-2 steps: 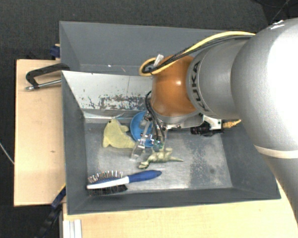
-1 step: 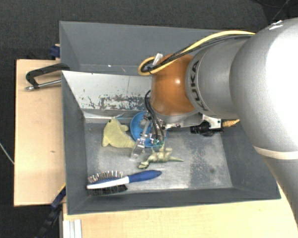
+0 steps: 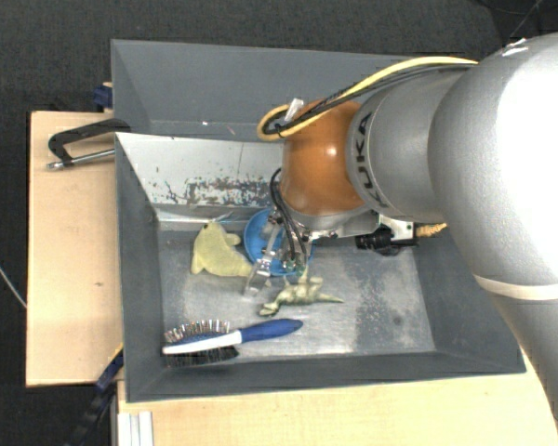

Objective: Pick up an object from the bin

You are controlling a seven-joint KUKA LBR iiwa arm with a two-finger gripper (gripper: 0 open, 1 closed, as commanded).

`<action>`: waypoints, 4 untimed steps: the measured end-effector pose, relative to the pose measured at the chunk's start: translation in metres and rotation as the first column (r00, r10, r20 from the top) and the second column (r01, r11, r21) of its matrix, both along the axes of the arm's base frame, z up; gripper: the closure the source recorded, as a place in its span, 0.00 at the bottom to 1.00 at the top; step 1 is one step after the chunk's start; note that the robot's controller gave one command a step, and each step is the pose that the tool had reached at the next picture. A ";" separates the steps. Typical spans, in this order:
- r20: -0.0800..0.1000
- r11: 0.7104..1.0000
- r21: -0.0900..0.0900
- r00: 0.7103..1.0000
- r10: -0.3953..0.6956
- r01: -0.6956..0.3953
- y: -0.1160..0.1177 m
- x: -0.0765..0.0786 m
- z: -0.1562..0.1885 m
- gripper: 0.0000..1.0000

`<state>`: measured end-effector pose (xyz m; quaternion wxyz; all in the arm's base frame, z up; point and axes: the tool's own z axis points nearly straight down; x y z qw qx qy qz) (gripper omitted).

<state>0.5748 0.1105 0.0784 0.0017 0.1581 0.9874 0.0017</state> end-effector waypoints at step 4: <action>0.009 1.000 0.001 1.000 0.003 -0.003 0.004 0.004 0.118 1.00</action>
Offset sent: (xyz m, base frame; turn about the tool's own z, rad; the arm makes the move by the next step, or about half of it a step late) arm 0.0000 0.0000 0.0000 0.0000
